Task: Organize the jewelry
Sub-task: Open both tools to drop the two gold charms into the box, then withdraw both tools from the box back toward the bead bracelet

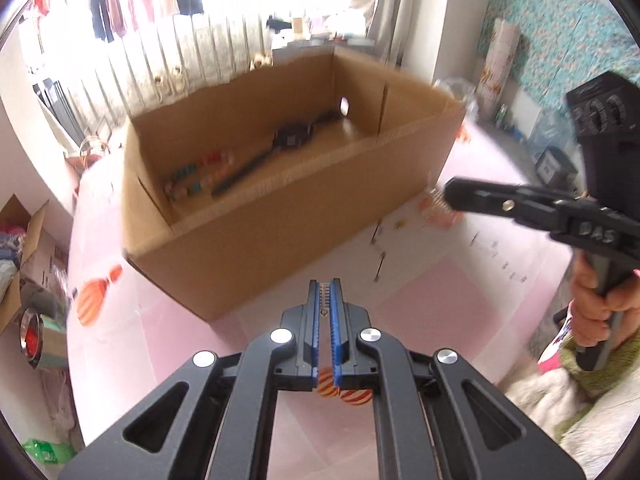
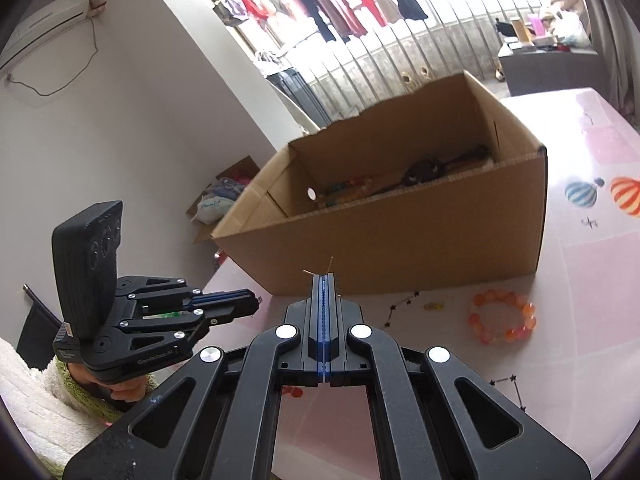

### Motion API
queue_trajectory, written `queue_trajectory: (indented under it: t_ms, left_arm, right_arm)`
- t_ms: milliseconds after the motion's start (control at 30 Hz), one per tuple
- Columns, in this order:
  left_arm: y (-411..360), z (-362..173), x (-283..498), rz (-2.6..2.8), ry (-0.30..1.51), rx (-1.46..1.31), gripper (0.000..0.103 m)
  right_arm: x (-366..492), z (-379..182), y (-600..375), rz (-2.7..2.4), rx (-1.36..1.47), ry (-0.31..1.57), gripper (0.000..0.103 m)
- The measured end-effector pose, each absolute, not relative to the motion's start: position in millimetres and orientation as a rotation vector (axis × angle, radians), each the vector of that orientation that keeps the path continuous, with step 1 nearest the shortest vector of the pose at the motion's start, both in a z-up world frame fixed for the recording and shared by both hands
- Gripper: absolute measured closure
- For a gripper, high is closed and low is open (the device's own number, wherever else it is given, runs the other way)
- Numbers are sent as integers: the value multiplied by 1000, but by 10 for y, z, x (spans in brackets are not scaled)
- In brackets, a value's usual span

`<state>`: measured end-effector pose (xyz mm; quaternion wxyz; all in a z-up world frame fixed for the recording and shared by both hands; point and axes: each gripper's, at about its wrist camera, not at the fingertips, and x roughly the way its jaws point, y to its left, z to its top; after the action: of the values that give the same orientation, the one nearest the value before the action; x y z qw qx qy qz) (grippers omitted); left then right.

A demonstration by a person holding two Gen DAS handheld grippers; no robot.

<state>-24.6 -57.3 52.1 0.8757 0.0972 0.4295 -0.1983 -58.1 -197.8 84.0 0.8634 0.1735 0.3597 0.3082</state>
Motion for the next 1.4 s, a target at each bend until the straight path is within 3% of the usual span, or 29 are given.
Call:
queue_trajectory:
  t_ms: [167, 300, 567, 767, 1167, 1267, 1400]
  left_arm:
    - [-504, 1038, -101, -461, 780, 169, 99]
    - [-424, 1149, 333, -469, 808, 173, 99]
    - [-434, 785, 1141, -478, 1041, 192, 98]
    - [-487, 484, 1333, -455, 1128, 236, 98]
    - [-382, 647, 1361, -452, 1072, 171, 98]
    - [-329, 856, 1177, -450, 982, 159, 98]
    - [-188, 1156, 705, -474, 817, 126, 78]
  right_arm:
    - [-362, 1401, -1945, 729, 300, 637, 103]
    - [54, 1661, -1795, 782, 239, 658, 103]
    - [1046, 1019, -1426, 786, 213, 1096, 103]
    - [1261, 740, -1350, 724, 177, 1219, 100]
    - [1252, 880, -1553, 698, 230, 1143, 97]
    - [1098, 1088, -1700, 704, 273, 1053, 86]
    - [628, 1418, -1923, 684, 255, 864, 74]
